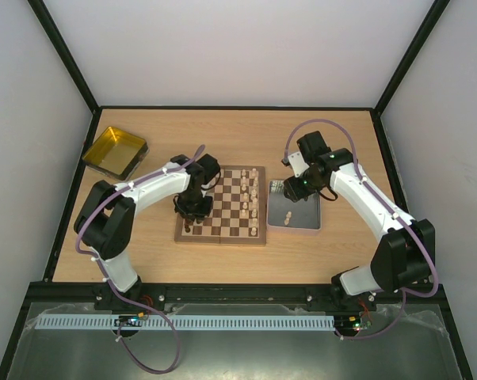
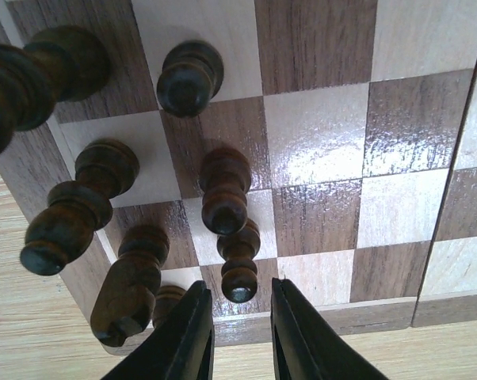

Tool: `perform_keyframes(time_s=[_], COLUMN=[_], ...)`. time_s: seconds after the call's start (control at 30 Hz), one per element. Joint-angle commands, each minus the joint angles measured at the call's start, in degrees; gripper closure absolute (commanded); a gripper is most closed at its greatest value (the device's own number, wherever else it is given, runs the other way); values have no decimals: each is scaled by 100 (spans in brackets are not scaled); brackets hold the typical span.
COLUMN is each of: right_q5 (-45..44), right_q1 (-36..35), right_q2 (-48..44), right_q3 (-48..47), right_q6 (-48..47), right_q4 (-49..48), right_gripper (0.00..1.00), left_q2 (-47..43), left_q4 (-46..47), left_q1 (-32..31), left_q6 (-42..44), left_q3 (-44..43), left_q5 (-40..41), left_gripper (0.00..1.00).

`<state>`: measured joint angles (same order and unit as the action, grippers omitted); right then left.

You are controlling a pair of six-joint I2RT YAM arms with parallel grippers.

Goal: Set up the chess pieces on the board
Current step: Place the chess piece on the chessboard.

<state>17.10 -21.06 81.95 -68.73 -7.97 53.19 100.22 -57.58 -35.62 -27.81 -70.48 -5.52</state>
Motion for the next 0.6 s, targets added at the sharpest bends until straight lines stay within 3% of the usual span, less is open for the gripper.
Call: perform_keyframes(time_s=[0.0, 0.57], right_q5=[-75, -138], right_q1=[23, 23], right_q2=[-118, -22], right_q3=[44, -109], right_q6=[-38, -4], right_q4=[-92, -63], right_gripper=[48, 48], left_q2=[-155, -429], left_q4=[-130, -107], left_q1=[-47, -150], left_q6=[36, 55], left_q3=[-91, -284], left_q5=[-11, -39], left_gripper=[76, 77])
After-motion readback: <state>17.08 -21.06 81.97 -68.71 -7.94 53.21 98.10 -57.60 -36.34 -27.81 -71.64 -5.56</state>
